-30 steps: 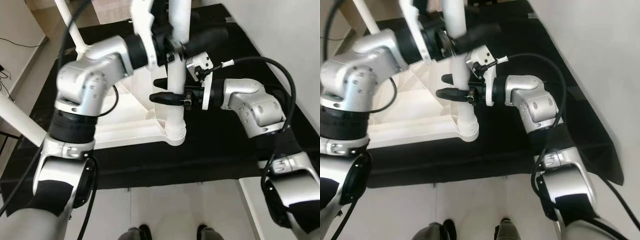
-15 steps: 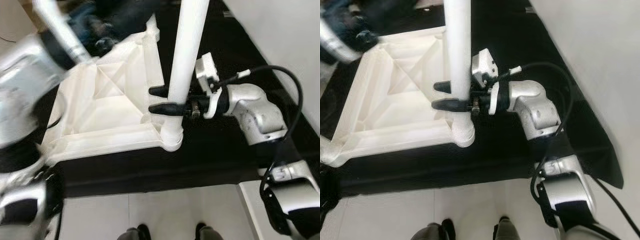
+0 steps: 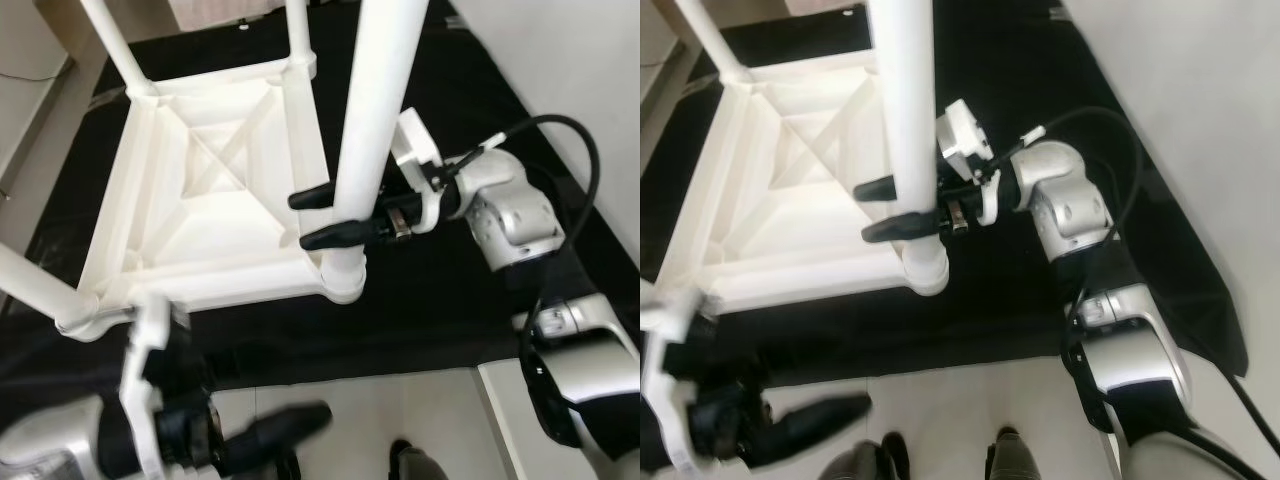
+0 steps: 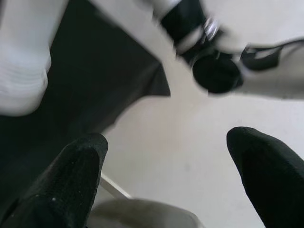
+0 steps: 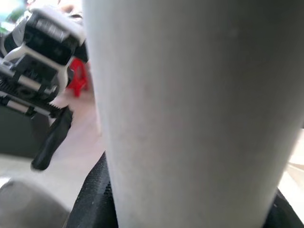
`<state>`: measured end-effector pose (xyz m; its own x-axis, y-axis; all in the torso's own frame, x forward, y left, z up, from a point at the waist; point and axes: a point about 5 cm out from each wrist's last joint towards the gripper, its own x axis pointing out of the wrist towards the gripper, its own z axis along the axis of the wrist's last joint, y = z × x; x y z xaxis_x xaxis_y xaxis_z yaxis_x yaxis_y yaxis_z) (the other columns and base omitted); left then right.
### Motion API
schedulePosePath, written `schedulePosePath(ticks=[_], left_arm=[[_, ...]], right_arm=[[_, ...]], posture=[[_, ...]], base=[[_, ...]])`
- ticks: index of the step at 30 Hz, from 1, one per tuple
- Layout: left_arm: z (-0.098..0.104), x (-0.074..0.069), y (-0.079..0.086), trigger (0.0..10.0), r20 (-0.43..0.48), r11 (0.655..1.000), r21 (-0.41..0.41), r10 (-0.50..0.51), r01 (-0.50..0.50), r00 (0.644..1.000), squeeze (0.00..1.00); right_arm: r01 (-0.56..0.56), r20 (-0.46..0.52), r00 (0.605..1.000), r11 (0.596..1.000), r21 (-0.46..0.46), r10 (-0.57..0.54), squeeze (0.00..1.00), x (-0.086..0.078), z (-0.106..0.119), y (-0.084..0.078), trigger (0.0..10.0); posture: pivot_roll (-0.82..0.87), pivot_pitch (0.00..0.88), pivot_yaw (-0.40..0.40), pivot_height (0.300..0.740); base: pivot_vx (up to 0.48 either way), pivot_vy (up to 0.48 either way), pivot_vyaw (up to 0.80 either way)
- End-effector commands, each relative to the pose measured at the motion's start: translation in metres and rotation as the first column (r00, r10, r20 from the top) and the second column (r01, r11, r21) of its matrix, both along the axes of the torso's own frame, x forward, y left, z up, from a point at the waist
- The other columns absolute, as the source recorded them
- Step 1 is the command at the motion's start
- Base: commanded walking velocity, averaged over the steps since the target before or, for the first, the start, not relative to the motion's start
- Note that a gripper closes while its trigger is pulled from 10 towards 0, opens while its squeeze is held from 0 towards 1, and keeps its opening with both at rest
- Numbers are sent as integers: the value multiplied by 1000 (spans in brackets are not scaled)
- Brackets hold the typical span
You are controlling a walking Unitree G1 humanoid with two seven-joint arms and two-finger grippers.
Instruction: Building children table
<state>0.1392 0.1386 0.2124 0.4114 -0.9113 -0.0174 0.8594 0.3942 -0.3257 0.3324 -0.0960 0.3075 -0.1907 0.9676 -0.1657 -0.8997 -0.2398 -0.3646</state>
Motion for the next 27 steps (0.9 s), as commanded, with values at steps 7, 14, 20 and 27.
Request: schedulePosePath(ticks=[7,14,20,27], left_arm=[[-27,0,-11,10000,-64,976,83,205,-199,977,0],[-33,5,-9,10000,-84,946,35,324,-323,942,0],[-35,0,-12,10000,-74,943,29,332,-331,940,0],[-38,-1,-16,10000,-50,936,25,351,-350,935,0]], right_arm=[[11,-22,1000,996,-91,-13,0,4,-14,10,0],[258,-83,962,965,-41,-261,0,21,-16,9,0],[369,-92,925,929,-27,-370,0,24,-22,-3,0],[479,-94,875,878,15,-475,0,12,-32,-18,0]], posture=[[-28,362,65,740],[-43,375,55,740],[-55,382,56,740],[-65,382,65,740]], base=[[0,0,0],[0,0,0],[0,0,0],[0,0,0]])
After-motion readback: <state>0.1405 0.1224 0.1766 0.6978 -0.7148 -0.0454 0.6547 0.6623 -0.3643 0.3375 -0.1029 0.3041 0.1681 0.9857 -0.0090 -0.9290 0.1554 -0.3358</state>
